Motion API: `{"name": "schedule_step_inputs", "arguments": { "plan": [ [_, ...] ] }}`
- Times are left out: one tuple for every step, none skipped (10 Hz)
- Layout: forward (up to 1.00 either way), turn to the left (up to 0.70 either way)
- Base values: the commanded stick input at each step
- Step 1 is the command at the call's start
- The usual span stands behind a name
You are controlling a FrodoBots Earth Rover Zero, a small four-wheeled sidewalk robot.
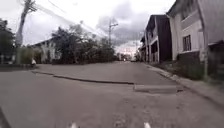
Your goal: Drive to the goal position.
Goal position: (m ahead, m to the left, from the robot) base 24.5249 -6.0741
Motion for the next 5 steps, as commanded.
{"name": "schedule_step_inputs", "arguments": {
  "plan": [
    [0.7,0.05],
    [0.7,0.12],
    [0.7,0.11],
    [0.7,0.08],
    [0.7,0.14]
  ]
}}
